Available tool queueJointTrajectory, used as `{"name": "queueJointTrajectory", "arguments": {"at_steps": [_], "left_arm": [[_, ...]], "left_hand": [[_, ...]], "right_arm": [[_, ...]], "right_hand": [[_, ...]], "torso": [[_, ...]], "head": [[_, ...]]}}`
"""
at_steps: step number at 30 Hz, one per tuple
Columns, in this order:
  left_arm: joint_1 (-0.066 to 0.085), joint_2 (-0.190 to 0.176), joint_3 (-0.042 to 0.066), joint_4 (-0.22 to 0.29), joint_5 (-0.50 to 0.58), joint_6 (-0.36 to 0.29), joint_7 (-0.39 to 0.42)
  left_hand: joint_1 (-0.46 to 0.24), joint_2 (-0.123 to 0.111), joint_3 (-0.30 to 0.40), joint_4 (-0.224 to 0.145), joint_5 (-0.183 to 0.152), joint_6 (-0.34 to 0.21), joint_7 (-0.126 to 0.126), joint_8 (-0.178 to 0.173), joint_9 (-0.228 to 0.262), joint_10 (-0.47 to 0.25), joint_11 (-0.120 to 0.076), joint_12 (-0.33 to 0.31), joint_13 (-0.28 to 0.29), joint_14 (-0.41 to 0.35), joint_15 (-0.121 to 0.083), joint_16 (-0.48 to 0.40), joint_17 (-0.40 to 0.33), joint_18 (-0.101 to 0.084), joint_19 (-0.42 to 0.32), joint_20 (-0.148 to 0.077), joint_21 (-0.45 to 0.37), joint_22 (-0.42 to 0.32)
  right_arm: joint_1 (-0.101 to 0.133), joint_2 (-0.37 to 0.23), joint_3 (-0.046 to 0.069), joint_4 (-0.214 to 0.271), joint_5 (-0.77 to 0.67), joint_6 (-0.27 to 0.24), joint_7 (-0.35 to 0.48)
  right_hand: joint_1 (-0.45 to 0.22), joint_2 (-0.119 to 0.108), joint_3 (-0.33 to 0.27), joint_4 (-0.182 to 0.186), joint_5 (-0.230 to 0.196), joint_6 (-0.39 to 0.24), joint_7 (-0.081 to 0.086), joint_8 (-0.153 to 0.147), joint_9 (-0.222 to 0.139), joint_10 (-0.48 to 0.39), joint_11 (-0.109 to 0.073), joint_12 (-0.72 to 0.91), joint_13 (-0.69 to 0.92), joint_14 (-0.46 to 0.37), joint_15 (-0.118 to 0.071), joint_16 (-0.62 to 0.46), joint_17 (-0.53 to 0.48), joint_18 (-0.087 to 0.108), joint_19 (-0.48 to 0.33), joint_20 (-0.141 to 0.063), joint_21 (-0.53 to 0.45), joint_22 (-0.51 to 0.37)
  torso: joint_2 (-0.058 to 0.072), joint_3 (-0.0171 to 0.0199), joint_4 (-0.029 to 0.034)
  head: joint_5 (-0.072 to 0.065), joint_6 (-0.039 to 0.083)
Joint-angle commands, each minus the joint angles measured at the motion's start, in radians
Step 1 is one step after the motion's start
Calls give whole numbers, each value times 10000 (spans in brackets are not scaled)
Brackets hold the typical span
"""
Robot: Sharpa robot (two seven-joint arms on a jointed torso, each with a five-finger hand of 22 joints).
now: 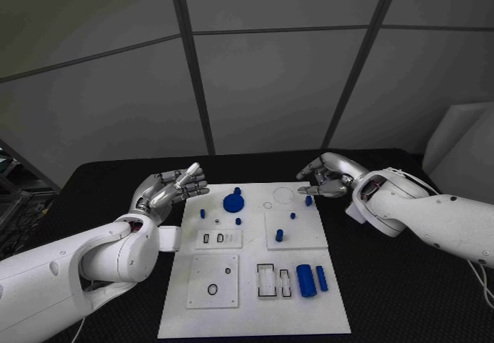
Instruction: Assemble the parts on the task board
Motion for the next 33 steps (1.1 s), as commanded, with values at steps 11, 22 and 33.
{"name": "queueJointTrajectory", "arguments": {"at_steps": [11, 22, 33], "left_arm": [[6, 131, 6, -154, -81, 315, -32], [4, 182, 5, -206, -81, 309, -39], [3, 185, 6, -212, -81, 275, -34]], "left_hand": [[11, 141, -7, -83, -24, 105, 151, -15, 14, 65, -21, -6, 12, 104, -20, -40, 15, -186, -38, -3, -2, -14], [13, 145, -8, -92, -24, 121, 147, -13, 15, 83, -27, 0, 13, 123, -25, -35, 18, -184, -34, -5, 2, -14], [14, 144, -9, -96, -24, 123, 147, -14, 14, 85, -27, 0, 12, 124, -25, -37, 18, -184, -34, -5, 2, -14]], "right_arm": [[-100, -347, -8, -558, 1000, 668, 1017], [-296, -99, -11, -950, 587, 846, 816], [-428, 176, -12, -1242, 259, 785, 625]], "right_hand": [[276, -21, -65, -217, 189, -19, 40, -57, -26, -150, 9, -184, -136, 577, -44, -99, 622, 97, -137, -9, -145, -142], [208, -43, -165, -185, 217, -73, 49, -51, -26, -160, 23, -208, -154, 590, -30, -85, 667, 94, -127, 0, -149, -136], [175, -22, -201, -161, 236, -37, 43, -24, -15, -136, 19, -182, -131, 610, -31, -52, 745, 84, -92, 3, -126, -90]], "torso": [[-20, 36, -45], [-22, 15, -42], [-23, 1, -43]], "head": [[-262, -29], [-321, -58], [-308, -108]]}}
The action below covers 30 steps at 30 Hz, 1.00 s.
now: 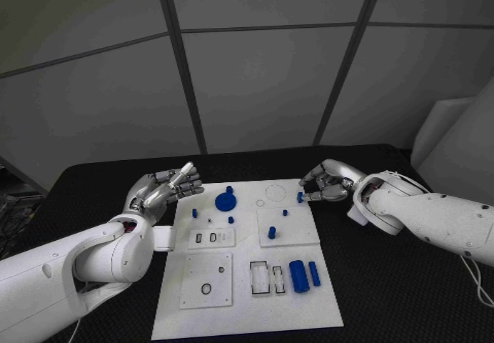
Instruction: Assemble the parts on the task board
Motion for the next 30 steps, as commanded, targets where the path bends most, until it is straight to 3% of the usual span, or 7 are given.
{"name": "queueJointTrajectory", "arguments": {"at_steps": [1, 16, 30], "left_arm": [[14, 5, 9, 6, -81, 102, 37], [14, 14, 9, -5, -81, 96, 31], [14, -23, 9, -8, -81, 57, 36]], "left_hand": [[-38, 92, 18, -69, -24, 50, 147, -14, 14, 48, 10, -1, 12, 89, 10, -37, 9, -185, -34, -5, 2, -17], [-37, 90, 16, -75, -25, 52, 149, -16, 13, 50, 11, -2, 11, 83, 12, -43, 7, -186, -36, -5, 1, -18], [-36, 89, 14, -81, -25, 51, 152, -20, 11, 49, 13, -5, 10, 77, 13, -50, 5, -187, -39, -5, 1, -20]], "right_arm": [[4, 56, 4, -87, -263, 44, -109], [-120, 316, 3, -388, -412, 330, -243], [-171, 425, 4, -494, -431, 315, -249]], "right_hand": [[-9, 27, -61, -5, 57, 1, 5, -24, 1, -29, -19, 5, 9, 611, -30, -4, 748, 84, -21, 5, -26, 17], [-48, 118, -116, 36, 94, 148, -25, 51, 29, 28, -43, 72, 70, 630, -45, 20, 805, 76, 22, -1, -4, 64], [-62, 172, -132, 53, 103, 237, -40, 91, 42, 76, -58, 138, 131, 648, -57, 52, 877, 62, 70, -9, 30, 130]], "torso": [[0, -4, 0], [-3, -5, -15], [-13, -2, 0]], "head": [[7, -16], [79, -74], [54, -92]]}}
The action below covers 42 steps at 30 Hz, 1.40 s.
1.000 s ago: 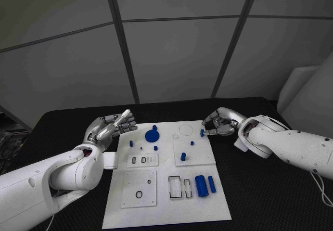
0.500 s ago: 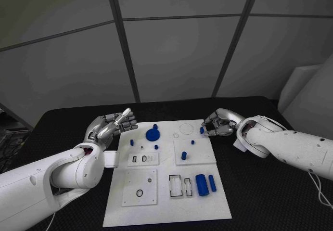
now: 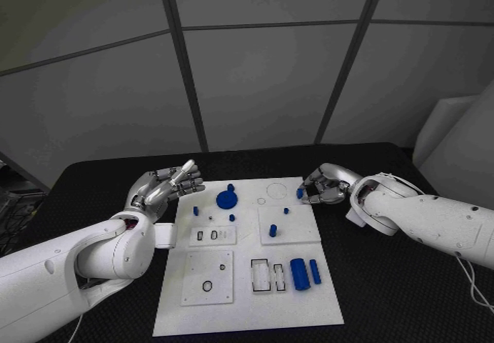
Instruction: Assemble the parts on the task board
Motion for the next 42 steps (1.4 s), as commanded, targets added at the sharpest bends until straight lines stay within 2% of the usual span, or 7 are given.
{"name": "queueJointTrajectory", "arguments": {"at_steps": [1, 9, 25, 30, 35, 42], "left_arm": [[14, -12, 8, 7, -80, 59, 46], [13, -12, 8, 0, -80, 70, 37], [12, -3, 8, -23, -80, 88, 27], [12, -1, 8, -23, -80, 104, 20], [11, -2, 8, -21, -80, 106, 14], [11, -5, 8, -25, -80, 104, 1]], "left_hand": [[-36, 89, -14, -54, -25, 52, 152, -21, 11, 50, 12, -5, 9, 77, 13, -50, 7, -187, -39, -4, 1, -12], [-33, 87, -15, -62, -24, 45, 156, -29, 8, 43, 16, -11, 6, 69, 16, -58, 4, -189, -43, -4, 0, -13], [-33, 88, -17, -66, -24, 41, 160, -34, 7, 38, 19, -16, 5, 66, 18, -64, 3, -190, -46, -4, -1, -15], [-33, 88, -17, -66, -24, 41, 160, -34, 7, 38, 19, -16, 5, 66, 18, -64, 3, -190, -46, -4, -1, -15], [-33, 88, -17, -66, -24, 41, 160, -34, 7, 38, 19, -16, 5, 66, 18, -64, 3, -190, -46, -4, -1, -15], [-39, 92, -20, -69, -25, 36, 167, -42, 4, 31, 22, -23, 2, 62, 20, -71, 1, -191, -51, -3, -3, -18]], "right_arm": [[9, 30, 4, 1, -63, 35, -6], [4, 152, 5, -68, -60, -164, -27], [3, 354, 5, -238, -2, -199, -24], [3, 374, 5, -272, 16, -218, 17], [3, 371, 6, -280, 28, -223, 39], [3, 335, 6, -275, 32, -201, 52]], "right_hand": [[-8, 120, -81, 1, 68, 57, -1, 49, 16, 36, -20, 46, 19, 648, -57, 52, 879, 63, 69, -9, 28, 26], [-93, 90, -238, 55, 27, -236, 46, -87, -41, -63, 18, -90, -107, 651, -36, 52, 886, 62, 71, -5, 17, 16], [-84, 141, -248, 71, 29, -288, 56, -88, -41, -79, 27, -110, -125, 656, -28, 62, 911, 60, 78, 2, 20, 25], [18, 293, -198, 48, 19, -133, 36, 24, 2, -29, 11, -31, -51, 664, -33, 75, 944, 53, 110, 5, 41, 70], [79, 474, -136, 40, -102, 323, -62, 268, 75, 52, -68, 82, 50, 679, -89, 103, 1008, 39, 167, -28, 86, 155], [108, 518, -114, 26, -152, 499, -129, 359, 92, 77, -124, 118, 84, 686, -134, 116, 1041, 31, 195, -65, 108, 198]], "torso": [[-5, -2, 13], [2, 0, 1], [-10, -4, 5], [-6, -4, -2], [-6, -3, 0], [-9, 1, -4]], "head": [[-12, 0], [12, 4], [23, -6], [32, -5], [33, -16], [32, -27]]}}
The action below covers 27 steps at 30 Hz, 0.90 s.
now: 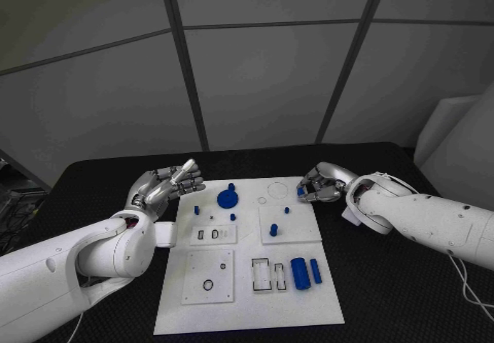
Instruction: Assemble the parts on the task board
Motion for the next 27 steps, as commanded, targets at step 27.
{"name": "queueJointTrajectory", "arguments": {"at_steps": [27], "left_arm": [[3, -10, 7, -6, -80, 94, 9]], "left_hand": [[-39, 92, -18, -68, -25, 36, 166, -42, 4, 32, 21, -23, 2, 62, 20, -62, 2, -191, -51, -3, -3, -16]], "right_arm": [[21, -291, 11, 1277, 222, -1406, -457]], "right_hand": [[75, 566, 217, -15, -307, 1036, -471, 645, 219, 304, -446, 366, 337, 791, -384, 244, 1441, -71, 369, -269, 328, 502]], "torso": [[-55, -25, -19]], "head": [[-10, 21]]}}
